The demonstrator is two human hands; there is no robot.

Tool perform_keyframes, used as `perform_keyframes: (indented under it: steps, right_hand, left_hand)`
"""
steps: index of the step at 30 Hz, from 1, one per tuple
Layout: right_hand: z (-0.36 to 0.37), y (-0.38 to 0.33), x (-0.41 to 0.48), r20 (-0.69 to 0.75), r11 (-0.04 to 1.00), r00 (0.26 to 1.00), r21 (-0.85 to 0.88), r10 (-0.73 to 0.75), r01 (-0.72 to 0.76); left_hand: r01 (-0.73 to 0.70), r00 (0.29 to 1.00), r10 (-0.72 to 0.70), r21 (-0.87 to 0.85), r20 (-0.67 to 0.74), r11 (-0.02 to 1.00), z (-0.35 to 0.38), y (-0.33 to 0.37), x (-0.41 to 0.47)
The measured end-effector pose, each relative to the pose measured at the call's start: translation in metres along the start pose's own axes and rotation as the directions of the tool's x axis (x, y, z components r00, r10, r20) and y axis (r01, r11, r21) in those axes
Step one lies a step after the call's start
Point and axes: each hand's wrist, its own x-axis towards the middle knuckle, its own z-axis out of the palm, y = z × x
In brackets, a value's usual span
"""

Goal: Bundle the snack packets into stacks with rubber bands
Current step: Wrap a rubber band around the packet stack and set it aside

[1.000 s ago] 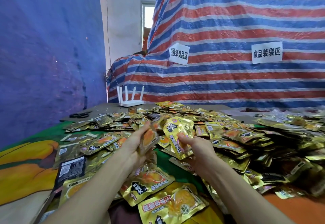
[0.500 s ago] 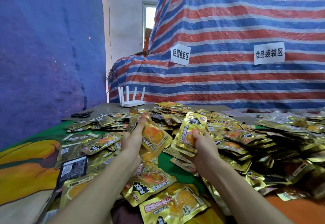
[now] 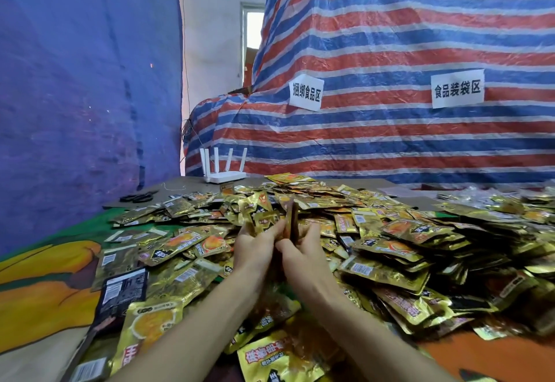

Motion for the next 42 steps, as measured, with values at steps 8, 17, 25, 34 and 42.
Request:
perform_keyframes:
  steps: [8,17,25,34,42]
  right_hand:
    - [-0.030,0.010,0.015,0.269,0.999,0.963,0.012,0.026,-0.030]
    - [-0.034,0.028,0.020,0.354,0.996,0.935,-0.080,-0.011,0.042]
    - [-0.050,0.018,0.026,0.320,0.998,0.947,-0.046,-0.034,0.052]
    - [-0.070,0.004,0.025,0.531,0.993,0.843,-0.118,0.080,-0.020]
    - [-0.070,-0.028,0.024,-0.239,0.985,0.959,0.043,-0.151,0.166]
  left_hand:
    - [-0.139,0.935,0.124,0.023,0.331,0.990,-0.004,-0.003,-0.002]
    - [-0.085,0.892,-0.038,0.248,0.451,0.965,-0.014,-0.003,-0.008]
    - [-0.399,0.831,0.244,0.231,0.500,0.887,-0.008,-0.006,-0.010]
    - [-0.470,0.775,0.364,0.085,0.517,0.879,-0.007,-0.017,0.000]
    - [-0.558,0.747,0.372,0.216,0.551,0.801,-0.003,-0.014,-0.006]
